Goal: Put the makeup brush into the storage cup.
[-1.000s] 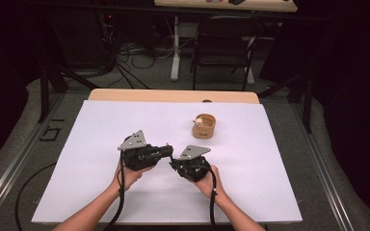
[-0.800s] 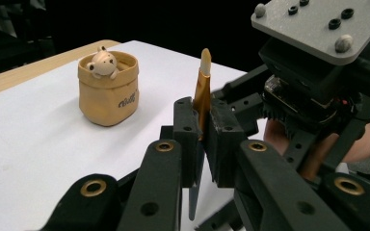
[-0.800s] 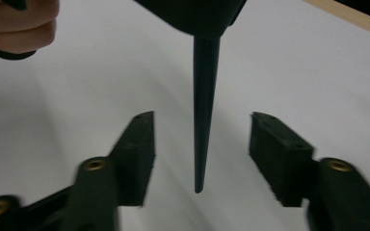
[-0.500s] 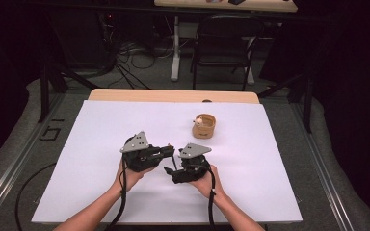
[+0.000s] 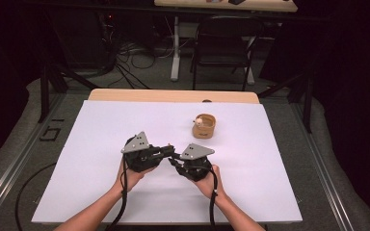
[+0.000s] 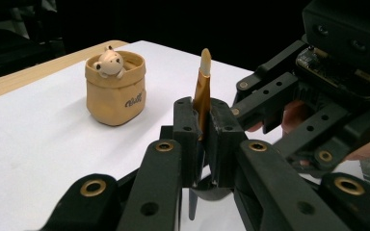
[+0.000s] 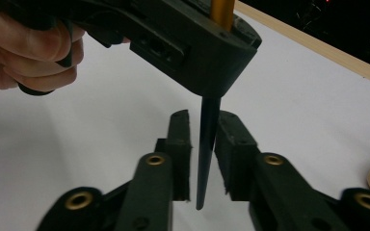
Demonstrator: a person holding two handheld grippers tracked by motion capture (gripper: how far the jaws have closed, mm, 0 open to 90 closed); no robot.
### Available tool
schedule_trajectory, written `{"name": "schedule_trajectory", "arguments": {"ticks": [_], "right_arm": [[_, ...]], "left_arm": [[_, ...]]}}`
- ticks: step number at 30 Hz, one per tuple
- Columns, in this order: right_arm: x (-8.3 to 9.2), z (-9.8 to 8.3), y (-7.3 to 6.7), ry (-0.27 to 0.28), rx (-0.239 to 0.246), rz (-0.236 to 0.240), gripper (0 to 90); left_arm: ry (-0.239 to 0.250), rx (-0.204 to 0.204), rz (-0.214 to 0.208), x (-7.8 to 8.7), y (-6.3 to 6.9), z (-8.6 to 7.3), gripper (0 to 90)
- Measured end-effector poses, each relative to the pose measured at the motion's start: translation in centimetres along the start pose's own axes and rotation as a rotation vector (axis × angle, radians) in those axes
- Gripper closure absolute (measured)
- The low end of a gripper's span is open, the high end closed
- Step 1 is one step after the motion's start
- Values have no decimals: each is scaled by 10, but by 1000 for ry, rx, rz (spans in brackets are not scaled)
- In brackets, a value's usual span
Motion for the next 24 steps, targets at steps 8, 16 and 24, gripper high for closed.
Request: {"name": "schedule_trajectory", "arguments": {"ticks": [8, 16, 24], "right_arm": [[3, -1, 2, -18, 0, 3, 831], [4, -1, 6, -3, -7, -9, 833], [12, -3, 15, 2, -19, -30, 833]], "left_arm": [[0, -1, -4, 0, 0, 0, 821], [5, 8, 38, 9, -15, 4, 433], [-22, -3, 85, 20, -33, -2, 171]]}}
Point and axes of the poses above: each handheld gripper's, and its own axes: x roughly backward along the jaws, z roughly out of its top, y roughly to its right, the point moved 6 cm from there along -x, roughly forward along the jaws, and after that the axes turned 11 degrees about z, right-handed, at the moved point
